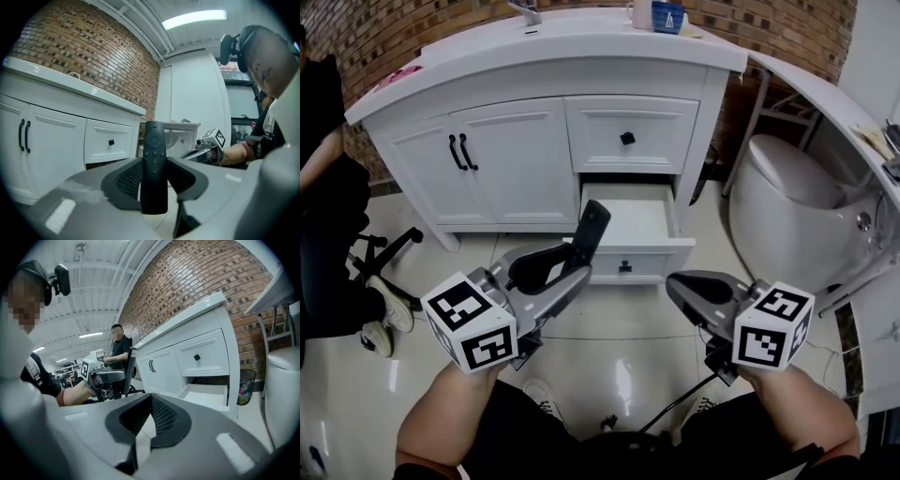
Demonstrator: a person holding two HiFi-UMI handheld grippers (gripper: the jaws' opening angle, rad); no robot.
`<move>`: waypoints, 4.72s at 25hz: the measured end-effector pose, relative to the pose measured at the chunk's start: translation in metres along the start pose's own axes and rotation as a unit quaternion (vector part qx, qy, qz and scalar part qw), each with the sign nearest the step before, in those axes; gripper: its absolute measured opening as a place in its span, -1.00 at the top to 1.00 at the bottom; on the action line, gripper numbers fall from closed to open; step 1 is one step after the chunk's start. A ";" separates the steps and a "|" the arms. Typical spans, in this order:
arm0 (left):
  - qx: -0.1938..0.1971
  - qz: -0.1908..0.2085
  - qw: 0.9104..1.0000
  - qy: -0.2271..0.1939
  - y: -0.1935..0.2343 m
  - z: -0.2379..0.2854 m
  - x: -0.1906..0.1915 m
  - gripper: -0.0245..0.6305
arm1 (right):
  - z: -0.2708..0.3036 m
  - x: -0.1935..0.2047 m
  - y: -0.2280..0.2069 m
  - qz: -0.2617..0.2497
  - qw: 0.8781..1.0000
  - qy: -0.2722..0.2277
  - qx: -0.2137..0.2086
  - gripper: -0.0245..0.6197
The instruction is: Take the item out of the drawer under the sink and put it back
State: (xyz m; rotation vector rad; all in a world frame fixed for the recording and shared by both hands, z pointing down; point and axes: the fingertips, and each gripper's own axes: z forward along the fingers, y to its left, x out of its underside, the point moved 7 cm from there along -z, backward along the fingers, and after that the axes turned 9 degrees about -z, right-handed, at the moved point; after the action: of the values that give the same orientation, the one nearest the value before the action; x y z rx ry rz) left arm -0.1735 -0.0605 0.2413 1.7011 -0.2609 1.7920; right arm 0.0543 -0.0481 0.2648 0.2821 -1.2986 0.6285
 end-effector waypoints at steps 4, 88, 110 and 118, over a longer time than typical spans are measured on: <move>0.007 -0.008 1.000 0.006 0.000 -0.001 0.007 0.41 | -0.003 -0.002 -0.001 0.003 1.000 -0.002 0.004 0.91; -0.075 0.296 0.920 0.244 0.118 0.181 0.014 0.41 | 0.018 0.010 -0.015 0.014 0.999 0.028 -0.045 0.91; -0.032 0.326 0.865 0.380 0.188 0.283 0.081 0.41 | 0.029 0.020 -0.035 0.041 0.997 0.045 -0.055 0.91; 0.004 0.333 0.841 0.427 0.195 0.304 0.105 0.41 | 0.033 0.023 -0.034 0.050 0.995 0.050 -0.065 0.91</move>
State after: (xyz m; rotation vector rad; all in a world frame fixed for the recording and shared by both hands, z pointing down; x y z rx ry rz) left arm -0.0296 -0.3466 0.4388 0.6616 -0.4740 2.8612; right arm 0.0510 -0.0863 0.3009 0.0788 -1.2559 0.6315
